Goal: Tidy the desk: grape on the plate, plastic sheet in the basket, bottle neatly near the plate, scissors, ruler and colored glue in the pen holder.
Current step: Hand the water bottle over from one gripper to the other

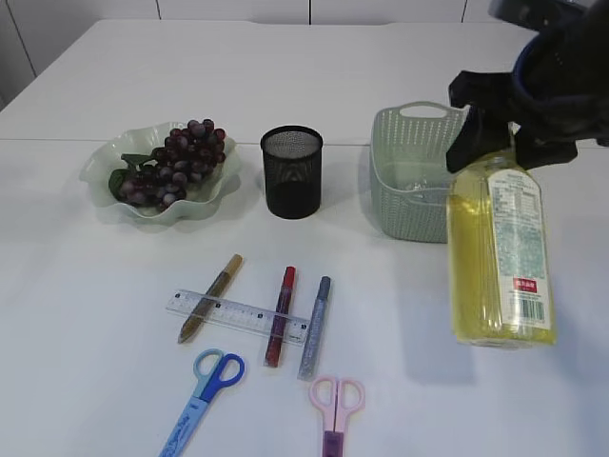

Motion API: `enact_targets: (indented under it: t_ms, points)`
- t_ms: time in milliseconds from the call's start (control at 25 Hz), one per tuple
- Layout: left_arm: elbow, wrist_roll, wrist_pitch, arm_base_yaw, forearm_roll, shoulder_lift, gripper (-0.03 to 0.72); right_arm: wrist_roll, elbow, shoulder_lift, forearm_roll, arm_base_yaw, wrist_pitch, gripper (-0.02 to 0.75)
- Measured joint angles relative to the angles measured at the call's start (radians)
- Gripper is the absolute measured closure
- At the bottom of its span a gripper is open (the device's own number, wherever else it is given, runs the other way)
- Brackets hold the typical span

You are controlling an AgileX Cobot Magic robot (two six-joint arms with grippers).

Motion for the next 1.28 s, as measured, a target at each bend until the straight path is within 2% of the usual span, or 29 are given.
enact_targets:
  t_ms: [160, 280, 480, 680, 920, 1080, 1280]
  points:
    - [0.027, 0.093, 0.0, 0.0, -0.105, -0.051, 0.326, -0.153, 0.0, -0.037, 0.133, 0.0, 0.007, 0.378]
    - [0.085, 0.144, 0.0, 0.0, -0.135, -0.084, 0.326, -0.268, 0.0, -0.063, 0.248, 0.0, 0.022, 0.378]
    - [0.242, 0.256, 0.0, 0.0, -0.187, -0.141, 0.326, -0.457, 0.0, -0.086, 0.427, 0.0, 0.056, 0.378]
    - [0.411, 0.434, -0.046, 0.0, -0.333, -0.19, 0.326, -0.625, 0.0, -0.091, 0.615, 0.0, 0.105, 0.378]
    - [0.59, 0.665, -0.116, 0.0, -0.541, -0.193, 0.347, -0.73, 0.0, -0.091, 0.724, 0.0, 0.177, 0.379]
    - [0.656, 0.795, -0.137, 0.0, -0.681, -0.193, 0.374, -0.798, 0.0, -0.091, 0.805, 0.0, 0.212, 0.379]
    - [0.739, 0.918, -0.159, 0.0, -0.767, -0.195, 0.379, -0.861, 0.0, -0.093, 0.901, 0.0, 0.244, 0.379]
